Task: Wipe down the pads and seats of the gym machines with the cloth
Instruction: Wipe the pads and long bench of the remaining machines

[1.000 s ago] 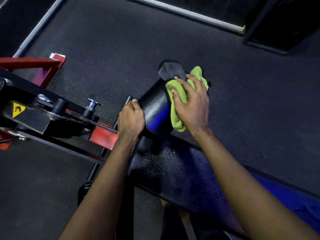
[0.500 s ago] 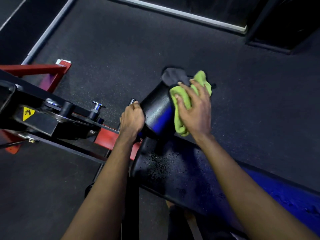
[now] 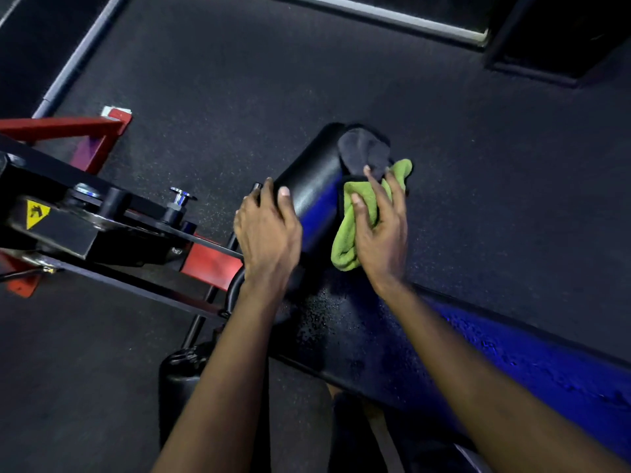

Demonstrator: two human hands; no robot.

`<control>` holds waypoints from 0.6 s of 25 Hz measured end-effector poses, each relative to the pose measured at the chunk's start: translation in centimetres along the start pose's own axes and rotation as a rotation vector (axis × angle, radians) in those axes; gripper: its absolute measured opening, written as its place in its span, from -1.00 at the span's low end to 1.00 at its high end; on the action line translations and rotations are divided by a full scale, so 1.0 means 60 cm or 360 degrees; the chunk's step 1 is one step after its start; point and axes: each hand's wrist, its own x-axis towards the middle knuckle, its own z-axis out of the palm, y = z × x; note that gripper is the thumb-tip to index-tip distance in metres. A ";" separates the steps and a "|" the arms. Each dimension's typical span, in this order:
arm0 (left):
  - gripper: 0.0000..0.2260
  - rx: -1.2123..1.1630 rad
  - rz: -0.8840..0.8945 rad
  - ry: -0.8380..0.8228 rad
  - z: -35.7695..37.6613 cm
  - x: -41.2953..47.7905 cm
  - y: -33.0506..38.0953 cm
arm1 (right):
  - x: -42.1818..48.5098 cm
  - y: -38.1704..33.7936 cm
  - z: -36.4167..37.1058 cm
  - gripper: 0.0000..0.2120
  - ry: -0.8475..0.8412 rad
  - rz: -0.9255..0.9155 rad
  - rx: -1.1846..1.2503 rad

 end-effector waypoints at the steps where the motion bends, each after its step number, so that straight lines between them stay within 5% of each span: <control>1: -0.53 -0.0032 -0.0124 -0.0057 -0.005 0.018 -0.004 | 0.002 -0.003 0.000 -0.58 -0.0026 -0.0149 -0.0082; 4: -0.52 -0.0126 -0.0495 -0.0257 -0.019 0.062 -0.007 | 0.028 0.007 -0.009 -0.59 -0.0083 -0.0438 -0.0262; 9: -0.66 -0.0108 -0.0030 0.0272 -0.027 0.017 0.007 | 0.019 0.032 -0.011 -0.55 -0.0072 -0.0219 -0.0101; 15: -0.45 0.0121 -0.0179 -0.0001 -0.005 -0.015 0.038 | 0.031 0.000 0.007 -0.58 0.0038 -0.0312 -0.0274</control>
